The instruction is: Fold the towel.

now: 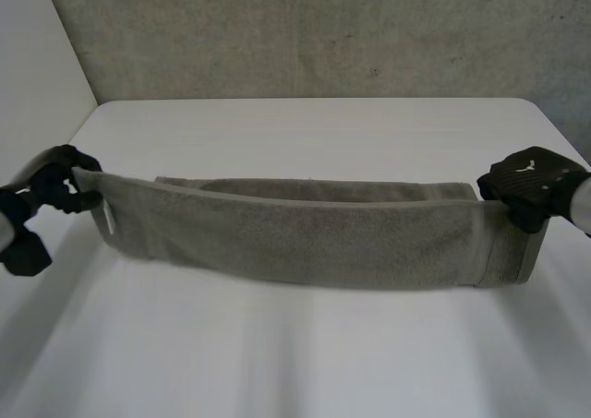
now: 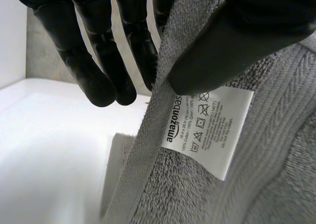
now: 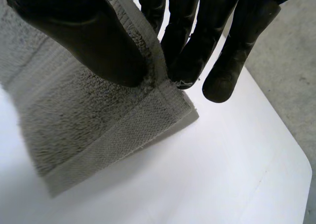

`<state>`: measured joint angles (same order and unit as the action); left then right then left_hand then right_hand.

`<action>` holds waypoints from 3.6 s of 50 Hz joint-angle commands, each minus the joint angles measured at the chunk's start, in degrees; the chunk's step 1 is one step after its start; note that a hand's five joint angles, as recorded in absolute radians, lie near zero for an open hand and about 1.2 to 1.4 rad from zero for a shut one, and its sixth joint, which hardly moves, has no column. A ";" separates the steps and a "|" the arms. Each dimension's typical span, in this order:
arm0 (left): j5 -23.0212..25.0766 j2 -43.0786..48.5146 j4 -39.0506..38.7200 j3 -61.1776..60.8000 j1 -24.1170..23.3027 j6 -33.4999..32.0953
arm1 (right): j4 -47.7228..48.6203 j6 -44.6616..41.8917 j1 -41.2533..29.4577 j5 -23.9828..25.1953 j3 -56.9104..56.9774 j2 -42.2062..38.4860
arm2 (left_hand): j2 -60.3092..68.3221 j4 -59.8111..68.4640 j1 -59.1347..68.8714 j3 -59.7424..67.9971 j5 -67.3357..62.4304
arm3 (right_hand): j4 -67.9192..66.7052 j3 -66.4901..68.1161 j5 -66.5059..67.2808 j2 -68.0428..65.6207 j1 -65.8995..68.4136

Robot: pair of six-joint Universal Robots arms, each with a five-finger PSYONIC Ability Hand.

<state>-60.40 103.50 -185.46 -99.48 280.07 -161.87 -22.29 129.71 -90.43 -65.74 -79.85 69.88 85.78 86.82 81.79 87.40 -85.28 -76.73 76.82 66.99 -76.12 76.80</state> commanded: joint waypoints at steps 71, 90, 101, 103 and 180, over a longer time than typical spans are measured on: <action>-19.32 5.74 -22.31 -3.87 -19.39 -17.16 | 33.18 13.29 -5.11 -12.22 -17.27 -5.80 | -75.06 -76.10 -71.07 -76.68 84.56 | 56.22 -56.31 -56.48 55.61 -56.29; -19.14 5.31 -22.49 -6.07 -20.00 -16.54 | 34.77 16.10 -0.97 -7.82 -13.76 -13.19 | -75.40 -76.43 -71.40 -77.02 84.90 | 0.71 -0.80 -0.97 0.10 -0.78; -19.23 5.48 -22.49 -6.07 -19.91 -16.46 | 33.01 15.93 4.65 -7.65 -12.88 -10.55 | -75.40 -76.43 -71.40 -77.02 84.90 | -3.27 3.18 3.01 -3.88 3.20; -19.23 5.40 -22.49 -6.07 -19.83 -16.46 | 31.61 14.70 9.29 -7.65 -11.66 -8.54 | -75.40 -76.43 -71.40 -77.02 84.90 | -3.27 3.18 3.01 -3.88 3.20; -19.41 5.75 -22.40 -6.34 -21.85 -16.46 | 32.84 15.23 -19.61 -14.59 -16.04 -8.62 | -75.40 -76.43 -71.40 -77.02 84.90 | -3.27 3.18 3.01 -3.88 3.20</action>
<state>-79.78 109.36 -207.86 -105.81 258.26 -178.33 11.63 145.64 -111.71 -79.97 -95.34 59.99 14.71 15.29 14.93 14.04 -12.72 -76.45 76.53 66.57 -75.58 74.10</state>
